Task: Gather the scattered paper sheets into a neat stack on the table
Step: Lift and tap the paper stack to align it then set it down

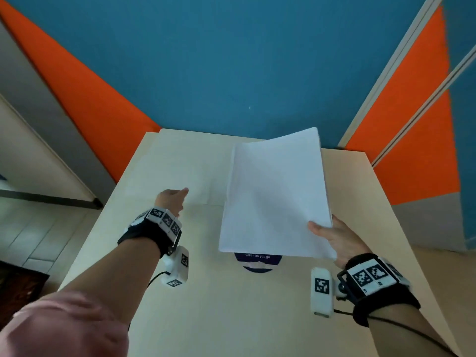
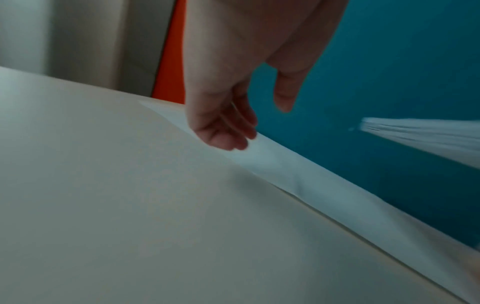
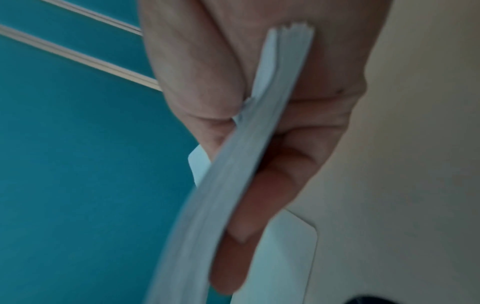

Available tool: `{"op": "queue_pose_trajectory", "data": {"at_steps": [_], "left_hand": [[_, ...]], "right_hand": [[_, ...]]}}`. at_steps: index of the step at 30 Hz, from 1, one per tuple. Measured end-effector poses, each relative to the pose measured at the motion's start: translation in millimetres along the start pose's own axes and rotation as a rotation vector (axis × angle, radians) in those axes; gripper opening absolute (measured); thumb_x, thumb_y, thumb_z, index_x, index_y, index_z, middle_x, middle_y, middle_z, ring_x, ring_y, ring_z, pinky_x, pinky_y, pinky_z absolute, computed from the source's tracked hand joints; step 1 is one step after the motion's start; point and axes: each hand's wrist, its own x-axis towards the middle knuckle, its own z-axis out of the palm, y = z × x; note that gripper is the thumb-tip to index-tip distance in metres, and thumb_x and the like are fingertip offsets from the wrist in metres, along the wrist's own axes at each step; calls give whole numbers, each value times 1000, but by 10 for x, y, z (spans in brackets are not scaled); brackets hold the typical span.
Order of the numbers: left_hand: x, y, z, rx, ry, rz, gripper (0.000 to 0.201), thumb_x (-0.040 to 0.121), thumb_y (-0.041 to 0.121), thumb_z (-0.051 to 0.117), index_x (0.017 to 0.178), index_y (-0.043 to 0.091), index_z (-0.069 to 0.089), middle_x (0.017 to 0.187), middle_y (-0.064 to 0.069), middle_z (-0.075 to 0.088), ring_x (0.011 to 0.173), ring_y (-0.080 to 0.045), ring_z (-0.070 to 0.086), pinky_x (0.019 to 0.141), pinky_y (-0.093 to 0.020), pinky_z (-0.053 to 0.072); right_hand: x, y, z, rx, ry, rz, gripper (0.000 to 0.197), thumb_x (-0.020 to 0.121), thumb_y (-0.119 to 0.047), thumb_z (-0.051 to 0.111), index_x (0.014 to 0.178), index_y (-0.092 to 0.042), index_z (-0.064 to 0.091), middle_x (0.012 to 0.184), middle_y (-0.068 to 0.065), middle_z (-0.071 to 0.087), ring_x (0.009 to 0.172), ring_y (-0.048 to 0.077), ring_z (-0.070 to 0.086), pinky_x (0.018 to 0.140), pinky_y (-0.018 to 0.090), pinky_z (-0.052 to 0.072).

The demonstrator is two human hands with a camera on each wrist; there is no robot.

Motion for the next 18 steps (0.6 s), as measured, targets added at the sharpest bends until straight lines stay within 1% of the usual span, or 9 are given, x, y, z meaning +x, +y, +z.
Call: {"op": "queue_pose_trajectory", "data": {"at_steps": [2, 5, 7, 8, 9, 11, 13, 16, 18], "left_hand": [[311, -24, -177, 146, 159, -36, 47, 90, 32, 55, 124, 1, 58, 127, -17, 61, 115, -34, 57, 98, -40, 44], [567, -18, -333, 370, 346, -152, 59, 86, 35, 60, 135, 6, 47, 143, -19, 40, 130, -36, 40, 105, -45, 34], [666, -49, -367, 435, 403, -232, 69, 82, 39, 64, 137, 4, 40, 145, -20, 33, 131, -39, 37, 104, -49, 32], [729, -78, -367, 452, 410, -248, 77, 80, 43, 66, 138, 2, 36, 145, -21, 31, 131, -40, 36, 105, -50, 32], [768, -103, -373, 481, 410, -275, 86, 76, 47, 68, 139, 1, 32, 146, -22, 31, 132, -40, 35, 106, -50, 31], [804, -112, -385, 522, 407, -328, 102, 68, 54, 73, 140, -2, 29, 145, -25, 31, 134, -40, 32, 108, -50, 29], [1083, -194, -459, 555, 355, -353, 110, 59, 63, 73, 139, -1, 33, 145, -23, 34, 135, -40, 31, 110, -50, 26], [1818, -488, -617, 679, 247, -327, 133, 25, 92, 57, 132, 12, 51, 139, -17, 49, 130, -38, 41, 108, -50, 31], [1662, -319, -632, 676, 145, -281, 106, 55, 82, 56, 130, 7, 54, 138, -19, 51, 128, -36, 45, 109, -43, 32]], "right_hand": [[136, 4, -83, 50, -18, 7, 66, 57, -41, 83, 115, -22, 58, 117, 4, 67, 107, 24, 61, 97, 45, 45], [324, 12, -135, 86, -41, 24, 60, 65, -34, 78, 119, -19, 56, 112, 5, 68, 104, 25, 62, 87, 41, 49], [452, 43, -146, 74, -43, 30, 82, 39, -46, 88, 113, -23, 60, 106, 3, 72, 103, 25, 64, 86, 42, 50], [499, 53, -138, 66, -43, 20, 89, 28, -50, 89, 109, -25, 62, 103, 1, 74, 102, 24, 65, 86, 41, 51], [537, 52, -127, 59, -45, 21, 87, 30, -50, 90, 108, -25, 62, 101, 1, 74, 102, 24, 65, 87, 41, 50], [572, 8, -90, 83, -64, 26, 57, 66, -31, 79, 117, -19, 57, 103, 3, 71, 103, 24, 62, 90, 43, 48], [626, 19, -100, 103, -67, 33, 50, 77, -20, 67, 124, -16, 53, 106, 3, 67, 105, 23, 61, 95, 45, 45], [666, 49, -99, 69, -75, 26, 81, 50, -38, 81, 124, -18, 55, 112, 4, 68, 109, 25, 61, 101, 49, 42], [690, 89, -91, 71, -76, 22, 95, 31, -48, 88, 117, -22, 58, 114, 5, 69, 109, 25, 62, 101, 49, 43]]}}
